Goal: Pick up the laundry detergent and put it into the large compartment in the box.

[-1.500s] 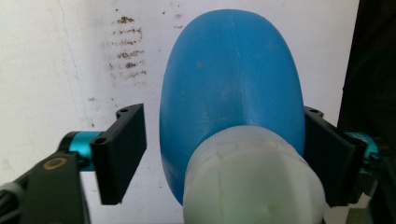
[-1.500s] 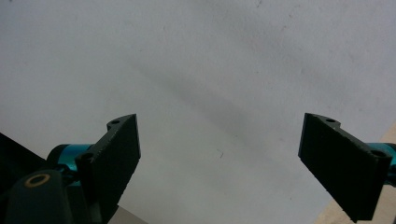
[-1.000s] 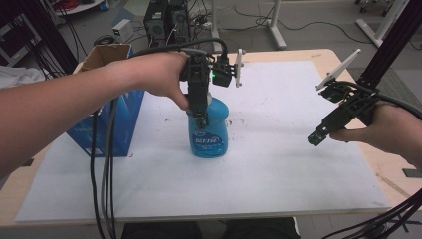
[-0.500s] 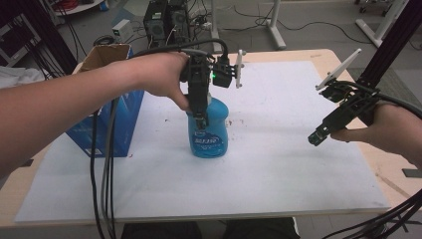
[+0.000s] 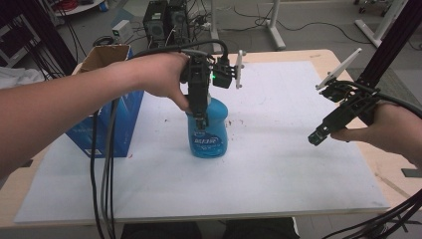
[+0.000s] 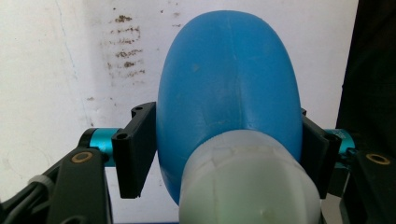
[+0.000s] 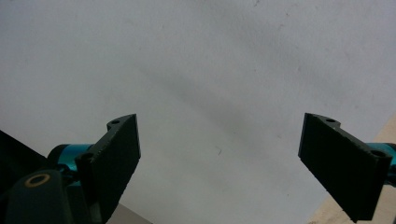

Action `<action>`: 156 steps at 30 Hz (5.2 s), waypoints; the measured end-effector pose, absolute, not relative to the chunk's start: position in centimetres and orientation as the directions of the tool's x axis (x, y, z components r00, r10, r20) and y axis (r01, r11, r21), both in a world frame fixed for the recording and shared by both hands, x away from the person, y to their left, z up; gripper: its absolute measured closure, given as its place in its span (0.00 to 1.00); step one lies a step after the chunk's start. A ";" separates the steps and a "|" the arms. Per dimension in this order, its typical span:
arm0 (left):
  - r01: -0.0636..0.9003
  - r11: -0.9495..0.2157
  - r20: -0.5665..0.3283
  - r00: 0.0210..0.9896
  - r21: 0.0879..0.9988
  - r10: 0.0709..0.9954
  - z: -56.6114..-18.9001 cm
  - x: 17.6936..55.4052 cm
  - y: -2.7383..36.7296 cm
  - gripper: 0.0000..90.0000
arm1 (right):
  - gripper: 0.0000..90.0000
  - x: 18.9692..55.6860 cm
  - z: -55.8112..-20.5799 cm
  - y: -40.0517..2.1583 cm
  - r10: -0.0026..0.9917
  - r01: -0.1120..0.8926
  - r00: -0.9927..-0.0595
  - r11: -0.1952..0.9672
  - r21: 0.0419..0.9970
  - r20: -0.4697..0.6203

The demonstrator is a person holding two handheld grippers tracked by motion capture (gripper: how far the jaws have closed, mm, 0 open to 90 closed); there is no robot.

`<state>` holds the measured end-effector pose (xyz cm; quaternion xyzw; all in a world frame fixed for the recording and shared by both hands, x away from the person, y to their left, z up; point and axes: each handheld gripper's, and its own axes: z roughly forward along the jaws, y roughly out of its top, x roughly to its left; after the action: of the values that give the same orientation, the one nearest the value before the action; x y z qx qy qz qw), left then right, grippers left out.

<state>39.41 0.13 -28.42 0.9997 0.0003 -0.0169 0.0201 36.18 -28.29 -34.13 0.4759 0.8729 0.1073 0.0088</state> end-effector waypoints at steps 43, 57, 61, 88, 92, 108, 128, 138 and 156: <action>0.062 -0.994 -0.024 0.998 0.087 0.060 -23.8 38.9 2.0 0.42 | 0.13 37.1 -33.4 -28.2 0.828 0.824 -0.554 0.531 0.199 0.087; 0.209 -0.969 -0.009 0.978 0.129 0.209 -17.7 38.6 7.0 0.42 | 0.13 38.4 -32.8 -27.4 0.816 0.813 -0.572 0.550 0.191 0.084; 0.262 -0.954 0.010 0.964 0.146 0.266 -15.6 38.7 9.3 0.42 | 0.13 38.8 -32.6 -27.1 0.812 0.809 -0.577 0.555 0.193 0.083; 0.609 -0.762 0.023 0.778 0.222 0.628 -9.8 40.1 23.3 0.42 | 0.13 39.9 -32.5 -27.1 0.815 0.815 -0.571 0.547 0.191 0.100; 0.652 -0.726 0.024 0.741 0.219 0.672 -9.9 40.3 24.4 0.42 | 0.13 40.0 -32.5 -27.2 0.817 0.817 -0.568 0.544 0.190 0.099; 0.717 -0.673 0.026 0.681 0.181 0.732 -12.5 41.2 25.6 0.42 | 0.13 40.0 -32.3 -27.6 0.816 0.814 -0.570 0.547 0.196 0.093; 0.718 -0.684 0.004 0.690 0.127 0.724 -18.1 42.4 25.6 0.42 | 0.13 39.8 -32.2 -27.8 0.822 0.819 -0.563 0.538 0.200 0.090; 0.717 -0.690 -0.020 0.695 0.100 0.719 -22.2 42.6 25.5 0.42 | 0.13 39.8 -32.4 -27.8 0.817 0.814 -0.570 0.545 0.203 0.092; 0.705 -0.707 -0.015 0.709 0.056 0.705 -26.8 42.3 25.2 0.42 | 0.13 39.8 -32.5 -28.0 0.823 0.820 -0.560 0.535 0.203 0.095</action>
<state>42.30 25.15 -26.82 0.9239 0.3816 0.0039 0.0288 39.84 -28.04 -32.46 0.4691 0.8759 0.1126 0.0062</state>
